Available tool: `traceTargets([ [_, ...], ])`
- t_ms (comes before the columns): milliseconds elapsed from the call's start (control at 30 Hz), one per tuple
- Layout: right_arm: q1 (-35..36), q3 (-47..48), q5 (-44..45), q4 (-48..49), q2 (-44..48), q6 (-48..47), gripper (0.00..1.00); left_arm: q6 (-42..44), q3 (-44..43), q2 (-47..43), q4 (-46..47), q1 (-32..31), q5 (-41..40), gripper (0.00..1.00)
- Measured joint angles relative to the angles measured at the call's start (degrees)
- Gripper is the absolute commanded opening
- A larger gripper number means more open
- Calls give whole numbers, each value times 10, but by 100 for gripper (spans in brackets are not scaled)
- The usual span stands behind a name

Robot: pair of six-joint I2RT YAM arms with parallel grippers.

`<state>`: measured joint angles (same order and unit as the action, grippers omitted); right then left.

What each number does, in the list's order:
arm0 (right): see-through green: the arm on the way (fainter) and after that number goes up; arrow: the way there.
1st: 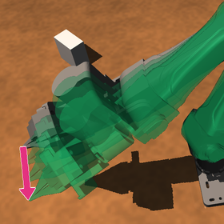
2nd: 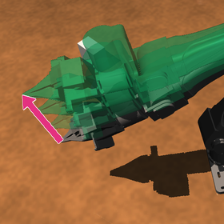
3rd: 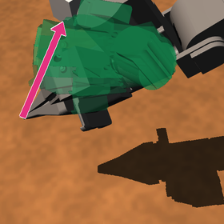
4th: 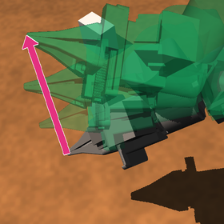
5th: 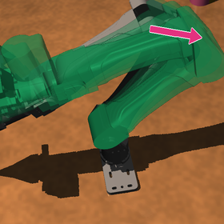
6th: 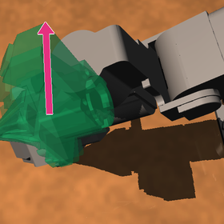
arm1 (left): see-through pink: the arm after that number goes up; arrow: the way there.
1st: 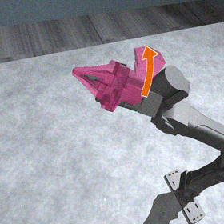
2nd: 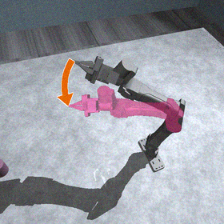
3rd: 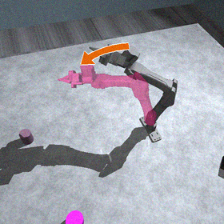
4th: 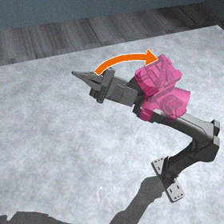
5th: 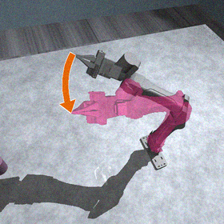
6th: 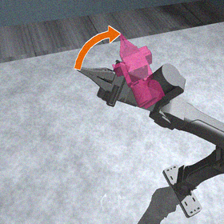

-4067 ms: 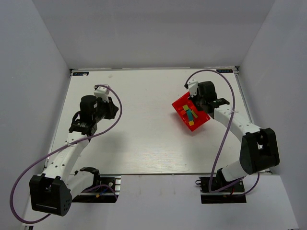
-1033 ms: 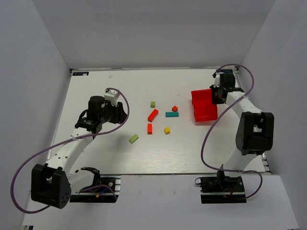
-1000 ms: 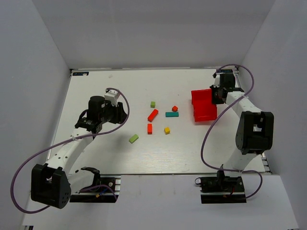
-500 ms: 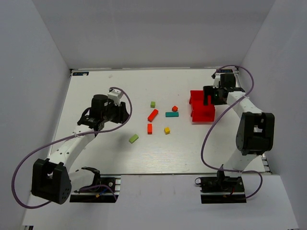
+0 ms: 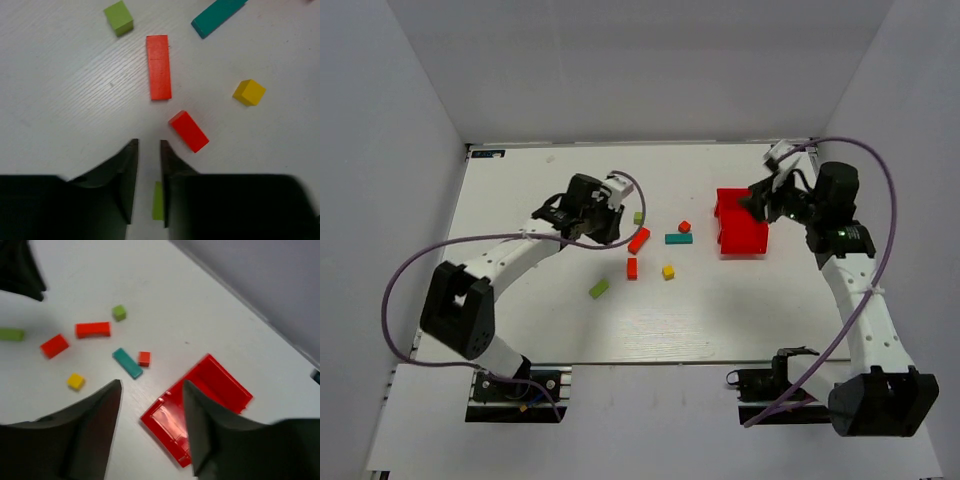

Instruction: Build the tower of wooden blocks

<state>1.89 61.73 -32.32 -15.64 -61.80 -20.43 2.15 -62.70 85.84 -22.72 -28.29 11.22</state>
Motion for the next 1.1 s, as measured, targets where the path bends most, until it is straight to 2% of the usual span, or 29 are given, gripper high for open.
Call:
traceTargets([
  [67,16,-18,-73,-9,-5,-34,75,25,-30,46,-9,-23,-7,62],
  [100,25,-27,-95,-14,-15,-49,79,37,-40,66,-13,-33,-12,67],
  [167,44,-46,-114,-27,-34,-74,78,53,-63,108,-31,-51,-25,75],
  [200,55,-55,-114,-34,-42,-86,74,58,-72,124,-40,-57,-32,77],
  [233,65,-60,-108,-39,-47,-92,67,65,-85,142,-52,-63,-42,77],
  [300,84,-64,-93,-40,-54,-101,64,74,-108,167,-64,-71,-60,78],
  [600,144,-64,-40,-34,-63,-104,62,114,-210,224,-80,-96,-120,76],
  [700,152,-64,-26,-33,-63,-104,62,121,-247,262,-90,-103,-122,70],
  [833,155,-64,-9,-25,-62,-104,62,129,-262,298,-105,-108,-122,57],
  [1100,155,-65,9,-21,-53,-100,60,136,-266,312,-128,-109,-125,57],
])
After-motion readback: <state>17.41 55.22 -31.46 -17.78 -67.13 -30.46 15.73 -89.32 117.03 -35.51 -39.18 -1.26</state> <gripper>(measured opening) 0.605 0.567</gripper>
